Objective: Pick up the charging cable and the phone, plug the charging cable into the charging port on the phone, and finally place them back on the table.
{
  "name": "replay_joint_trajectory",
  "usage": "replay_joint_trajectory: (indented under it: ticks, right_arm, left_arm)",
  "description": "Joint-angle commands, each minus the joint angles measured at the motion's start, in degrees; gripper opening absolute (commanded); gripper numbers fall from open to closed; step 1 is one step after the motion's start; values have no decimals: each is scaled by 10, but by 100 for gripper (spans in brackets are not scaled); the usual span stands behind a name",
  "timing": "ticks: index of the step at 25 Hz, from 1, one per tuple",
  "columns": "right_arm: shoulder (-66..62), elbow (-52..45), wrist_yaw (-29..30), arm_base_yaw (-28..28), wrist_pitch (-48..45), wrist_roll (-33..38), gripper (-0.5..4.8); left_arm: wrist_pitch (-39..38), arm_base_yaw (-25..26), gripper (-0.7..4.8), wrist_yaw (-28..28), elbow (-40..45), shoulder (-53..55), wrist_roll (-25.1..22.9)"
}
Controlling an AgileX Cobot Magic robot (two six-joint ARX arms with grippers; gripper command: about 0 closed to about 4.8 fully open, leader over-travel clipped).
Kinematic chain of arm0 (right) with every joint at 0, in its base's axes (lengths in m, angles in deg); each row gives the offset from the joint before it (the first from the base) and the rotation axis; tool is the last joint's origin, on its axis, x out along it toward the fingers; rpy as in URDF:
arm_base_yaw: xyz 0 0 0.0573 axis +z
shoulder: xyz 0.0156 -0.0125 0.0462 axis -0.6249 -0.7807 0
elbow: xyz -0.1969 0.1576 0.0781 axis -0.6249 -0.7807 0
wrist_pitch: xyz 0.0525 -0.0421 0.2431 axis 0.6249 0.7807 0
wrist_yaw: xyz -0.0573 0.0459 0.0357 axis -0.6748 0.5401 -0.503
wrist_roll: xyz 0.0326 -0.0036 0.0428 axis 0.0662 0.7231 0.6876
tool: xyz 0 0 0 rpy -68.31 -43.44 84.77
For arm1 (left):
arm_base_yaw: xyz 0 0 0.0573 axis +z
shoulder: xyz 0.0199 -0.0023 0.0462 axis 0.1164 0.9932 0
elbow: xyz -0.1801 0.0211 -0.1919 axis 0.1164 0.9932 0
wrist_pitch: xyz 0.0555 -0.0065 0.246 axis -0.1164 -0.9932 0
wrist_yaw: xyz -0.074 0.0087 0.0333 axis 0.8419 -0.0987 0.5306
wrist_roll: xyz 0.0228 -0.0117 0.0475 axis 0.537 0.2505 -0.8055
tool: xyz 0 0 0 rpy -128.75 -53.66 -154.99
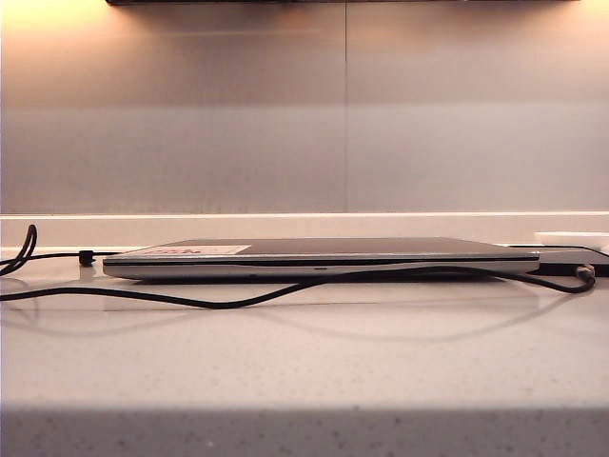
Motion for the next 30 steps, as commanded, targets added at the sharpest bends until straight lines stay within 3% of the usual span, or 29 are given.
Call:
replay_joint_trajectory:
  ticks: [1,17,22,24,30]
  right_arm:
    - [2,4,1,0,-10,2,0]
    - [3,4,-2,0,-14,2,0]
    - [75,-74,-120,0,-132,0,0]
    - [142,-147,-149,-1,-210,-43,0]
    - [231,-245,-155,0,-279,-48,0]
  left_arm:
    - [6,0,-5,2,-3,0,5]
    - [7,0,-5,2,-3,0,4]
    - [7,0,-5,2,-3,0,4]
    - [7,0,-5,2,-3,0,4]
    - [7,0,-5,2,-3,0,4]
